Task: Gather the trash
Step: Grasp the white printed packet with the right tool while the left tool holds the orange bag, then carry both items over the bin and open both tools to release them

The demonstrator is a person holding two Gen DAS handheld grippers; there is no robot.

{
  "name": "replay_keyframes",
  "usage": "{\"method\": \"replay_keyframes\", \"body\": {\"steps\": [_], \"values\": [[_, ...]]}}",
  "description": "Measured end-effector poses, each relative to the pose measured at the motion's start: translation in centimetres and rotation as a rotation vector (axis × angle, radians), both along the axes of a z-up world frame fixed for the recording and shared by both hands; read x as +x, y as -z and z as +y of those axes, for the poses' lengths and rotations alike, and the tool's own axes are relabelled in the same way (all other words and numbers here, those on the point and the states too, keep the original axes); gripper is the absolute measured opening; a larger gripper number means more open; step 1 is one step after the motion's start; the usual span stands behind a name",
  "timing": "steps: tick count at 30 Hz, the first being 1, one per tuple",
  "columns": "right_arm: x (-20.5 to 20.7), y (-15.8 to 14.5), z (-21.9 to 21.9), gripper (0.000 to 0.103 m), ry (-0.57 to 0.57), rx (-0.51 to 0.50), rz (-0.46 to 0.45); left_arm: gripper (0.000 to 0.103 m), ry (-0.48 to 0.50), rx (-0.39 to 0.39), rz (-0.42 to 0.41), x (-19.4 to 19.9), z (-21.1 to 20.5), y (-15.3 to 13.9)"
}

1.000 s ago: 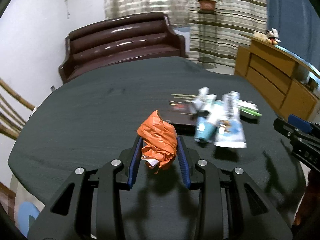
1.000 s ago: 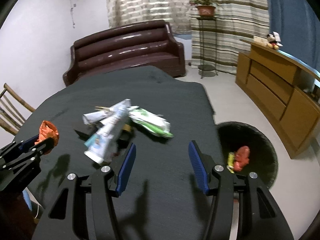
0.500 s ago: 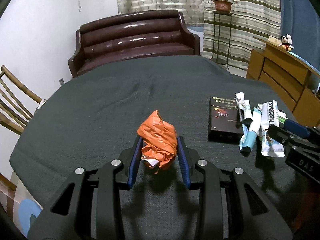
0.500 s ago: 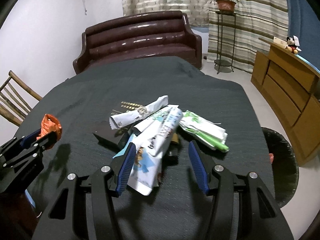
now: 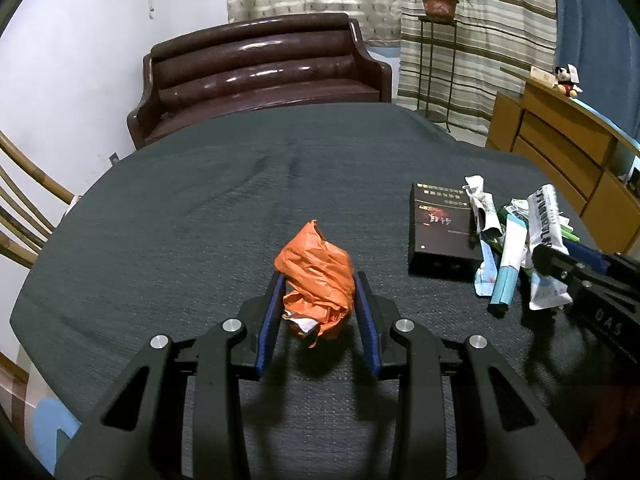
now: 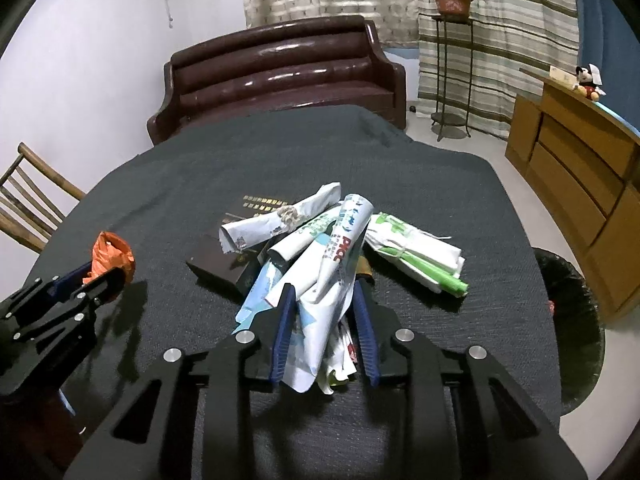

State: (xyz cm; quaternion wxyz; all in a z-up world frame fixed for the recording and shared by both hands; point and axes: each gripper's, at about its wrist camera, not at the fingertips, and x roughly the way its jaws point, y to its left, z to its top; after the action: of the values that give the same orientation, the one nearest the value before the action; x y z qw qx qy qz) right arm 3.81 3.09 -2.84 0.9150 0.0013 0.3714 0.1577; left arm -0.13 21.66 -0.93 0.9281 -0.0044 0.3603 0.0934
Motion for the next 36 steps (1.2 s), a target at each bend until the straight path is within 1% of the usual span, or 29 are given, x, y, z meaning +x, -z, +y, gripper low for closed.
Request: {"method": "replay_keyframes", "body": {"steps": [5,10,17,24,30,36], "values": [[-0.3,-0.8,-0.8,0.030,0.006,0.012,-0.031,0.034,0.006,-0.005,-0.003,0.1,-0.1,-0.1],[-0.6,-1.2,-2.0,0.030,0.017,-0.001,-0.056,0.034,0.028,-0.011,-0.013,-0.3,-0.9,-0.4],[-1.3,-1.5,-5.7,0.030,0.064,-0.024,-0.076,0.034,0.087,-0.038,-0.040,-0.1,-3.6,-1.1],[-1.4,-1.6,-10.5,0.030,0.136,-0.038,-0.094,0.034,0.217,-0.048,-0.059,0.3,-9.2,-1.7],[-1.0,-1.8,-14.4,0.030,0.195,-0.057,-0.118,0.034,0.321,-0.038,-0.081,1.6,-14.5,-2.1],[0.1,-1.2,-17.7,0.030,0.247,-0.064,-0.102,0.034,0.400,-0.027,-0.083,3.5,-19.3,-1.8]]}}
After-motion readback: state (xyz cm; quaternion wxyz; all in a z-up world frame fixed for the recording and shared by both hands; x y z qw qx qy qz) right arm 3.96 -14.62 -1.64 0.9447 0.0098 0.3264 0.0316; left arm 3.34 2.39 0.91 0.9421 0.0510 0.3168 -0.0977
